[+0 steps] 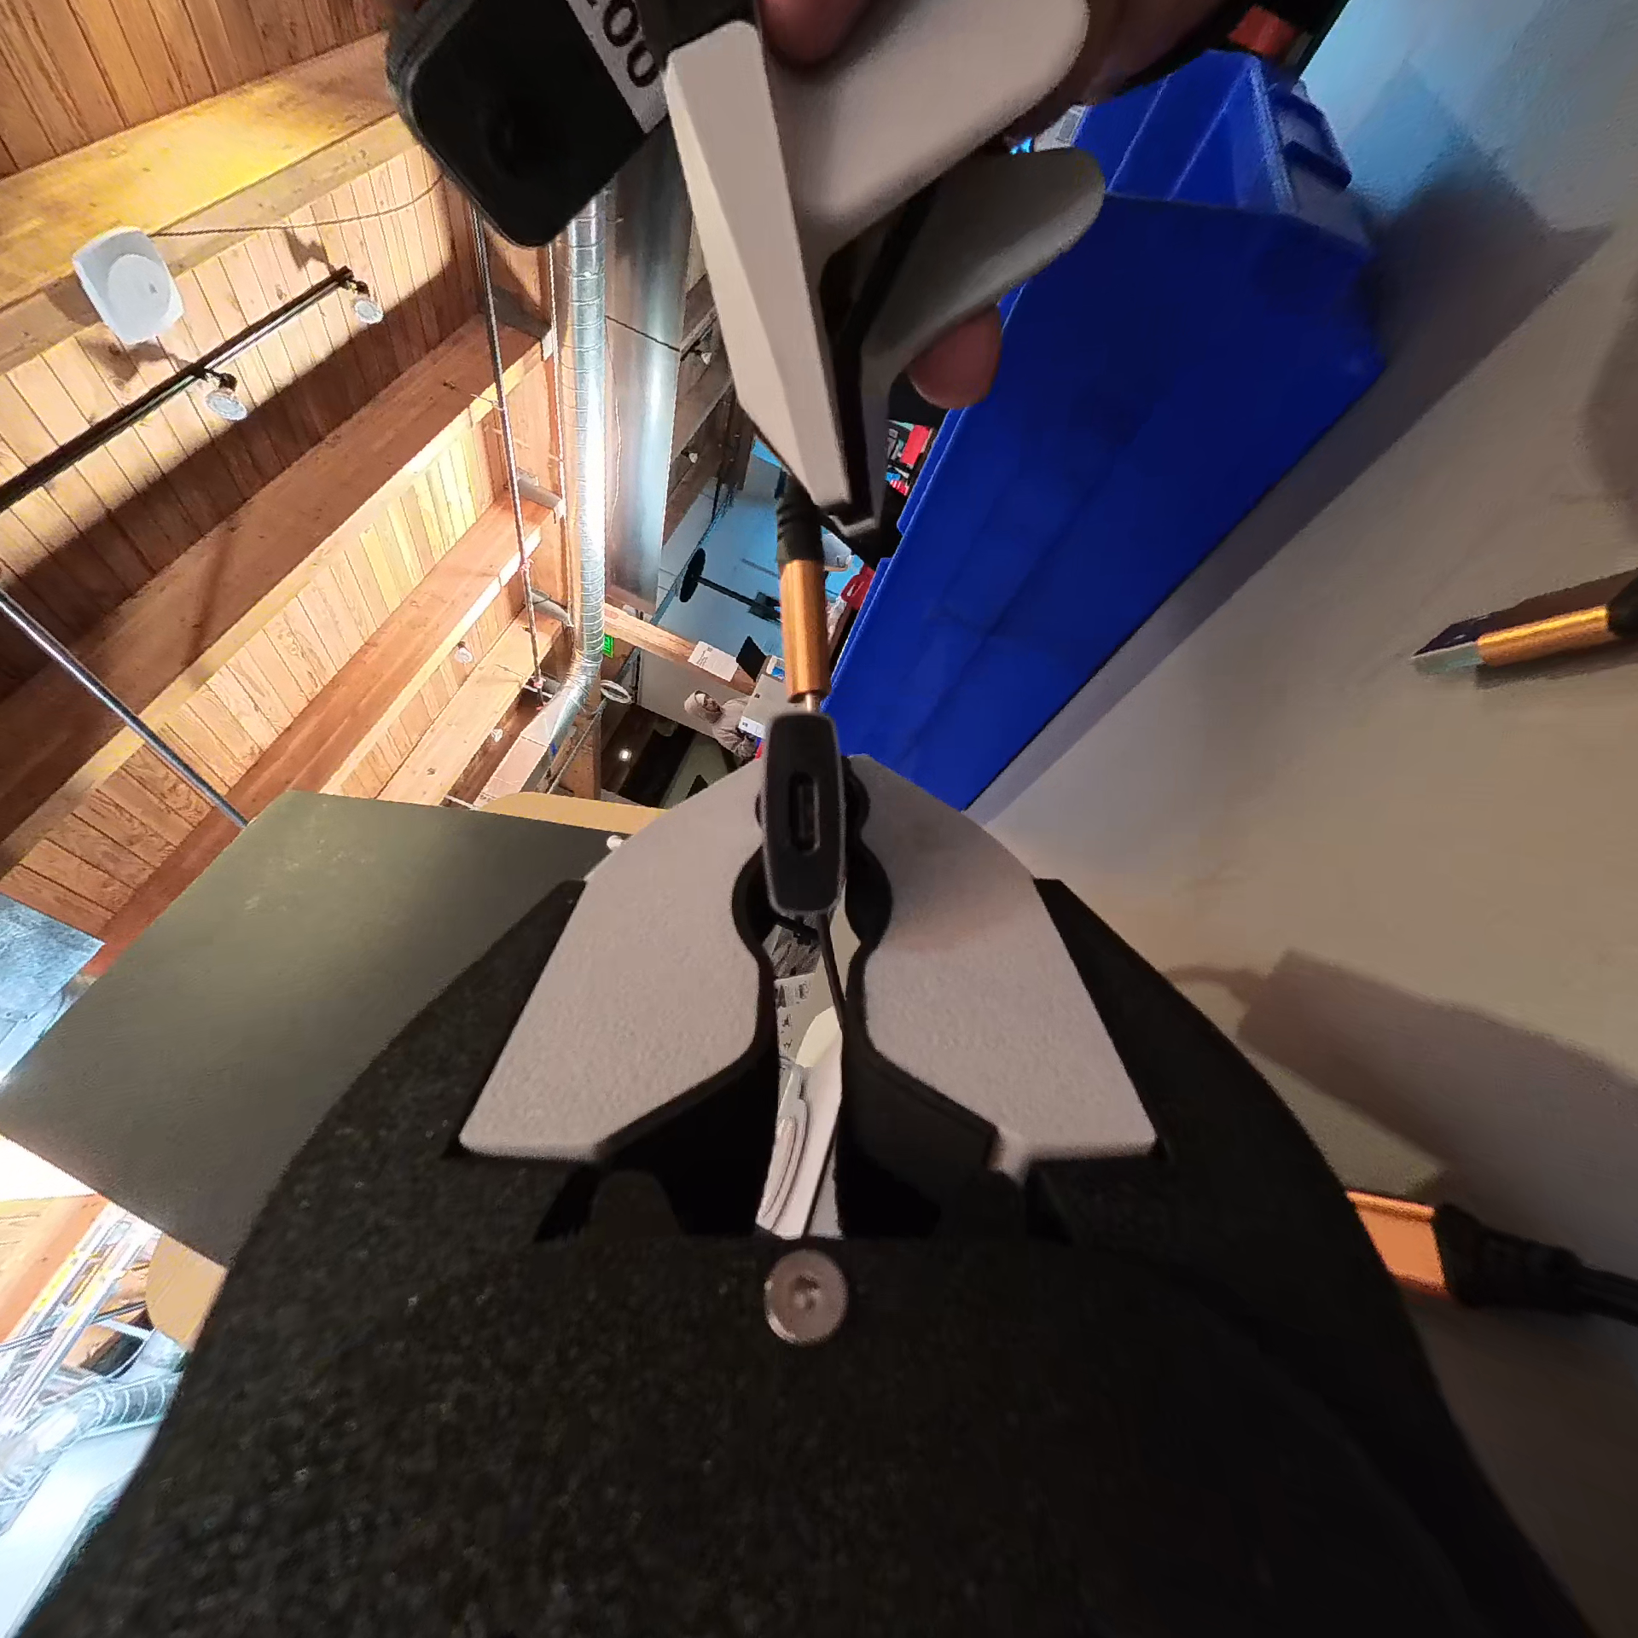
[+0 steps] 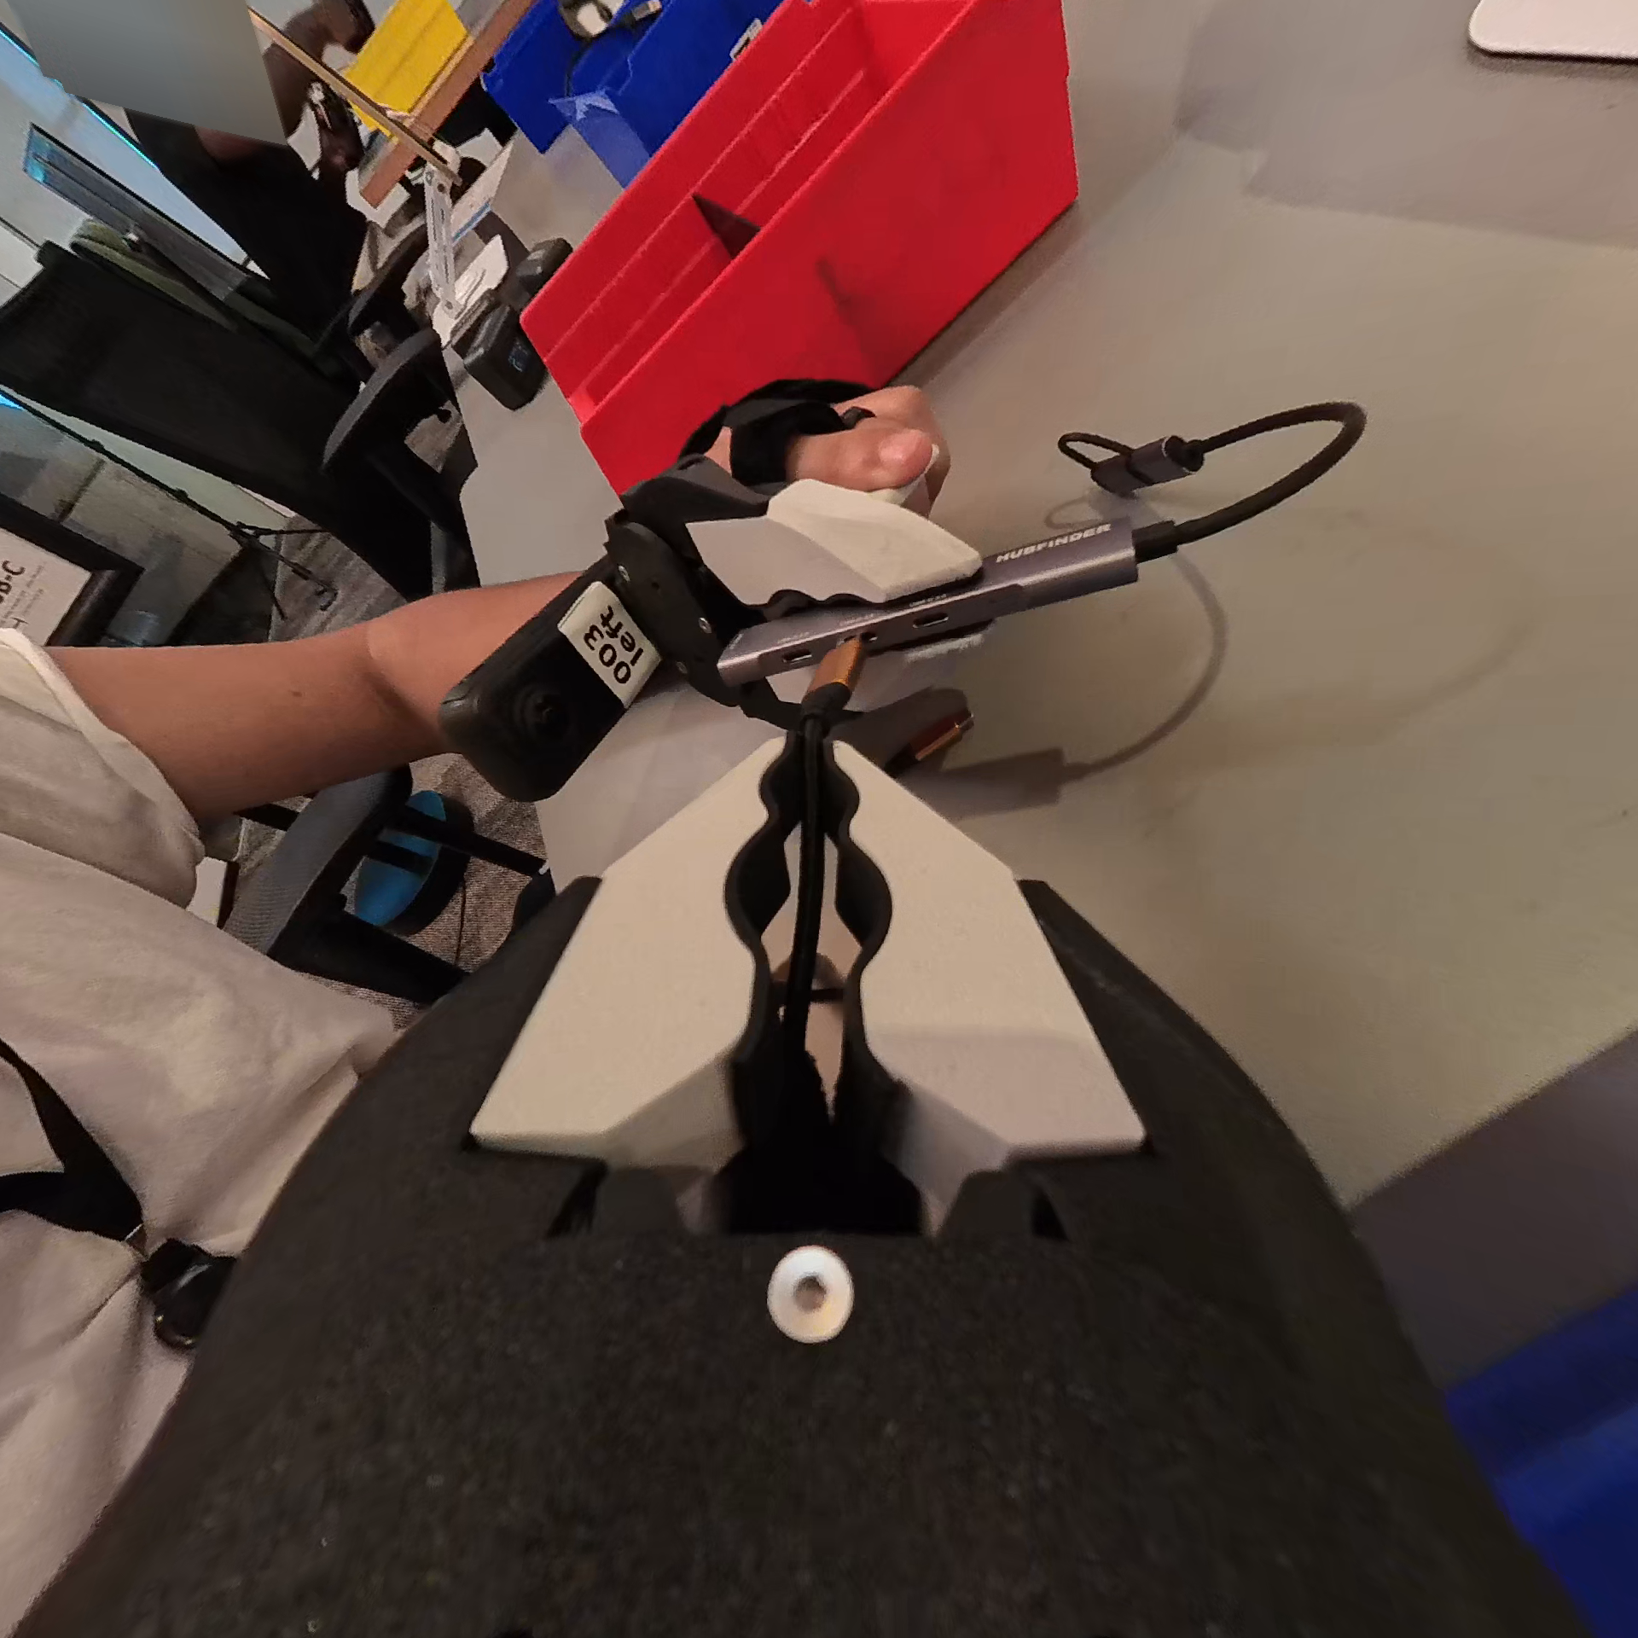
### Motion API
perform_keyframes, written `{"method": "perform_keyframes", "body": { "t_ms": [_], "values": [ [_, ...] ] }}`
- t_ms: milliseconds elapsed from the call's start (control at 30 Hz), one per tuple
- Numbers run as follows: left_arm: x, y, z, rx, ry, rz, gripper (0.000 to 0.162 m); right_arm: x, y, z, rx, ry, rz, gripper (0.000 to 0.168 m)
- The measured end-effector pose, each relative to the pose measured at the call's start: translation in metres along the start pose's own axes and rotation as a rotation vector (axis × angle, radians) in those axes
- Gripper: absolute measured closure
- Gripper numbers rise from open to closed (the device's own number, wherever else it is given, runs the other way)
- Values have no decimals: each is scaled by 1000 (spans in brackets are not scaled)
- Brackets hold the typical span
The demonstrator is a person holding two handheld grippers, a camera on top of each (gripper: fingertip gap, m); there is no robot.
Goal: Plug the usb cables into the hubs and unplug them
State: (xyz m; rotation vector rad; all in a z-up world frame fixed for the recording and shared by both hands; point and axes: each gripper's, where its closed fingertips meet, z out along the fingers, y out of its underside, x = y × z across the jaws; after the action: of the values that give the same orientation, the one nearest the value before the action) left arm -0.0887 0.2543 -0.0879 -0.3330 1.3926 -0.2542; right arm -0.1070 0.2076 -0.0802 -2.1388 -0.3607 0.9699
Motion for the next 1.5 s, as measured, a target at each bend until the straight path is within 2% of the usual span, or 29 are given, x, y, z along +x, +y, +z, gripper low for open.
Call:
{"method": "perform_keyframes", "body": {
  "t_ms": [333, 533, 633, 733, 800, 867, 1067, 1500],
  "values": [
    [1, 2, 2, -33, -10, 46, 153, 8, 0, 2, 27, -5, 64, 168],
    [-2, 10, 3, -150, -13, -22, 153, 11, -7, 6, 53, 67, 26, 168],
    [0, 9, 4, -162, -1, -41, 153, 10, -11, 5, 56, 142, -75, 167],
    [-4, 9, 4, -157, 0, -128, 152, 13, -18, 8, 81, 289, -300, 163],
    [-4, 10, 4, -157, 6, -122, 152, 19, -14, 15, 41, 384, -436, 155],
    [2, 6, 5, -157, 23, -90, 152, 20, -14, 23, 48, 416, -489, 155],
    [4, 5, 6, -159, 24, -71, 152, 18, -15, 26, 78, 368, -410, 158],
    [6, 10, 7, -160, 35, -160, 152, 17, -16, 17, 68, 353, -399, 158]
  ]
}}
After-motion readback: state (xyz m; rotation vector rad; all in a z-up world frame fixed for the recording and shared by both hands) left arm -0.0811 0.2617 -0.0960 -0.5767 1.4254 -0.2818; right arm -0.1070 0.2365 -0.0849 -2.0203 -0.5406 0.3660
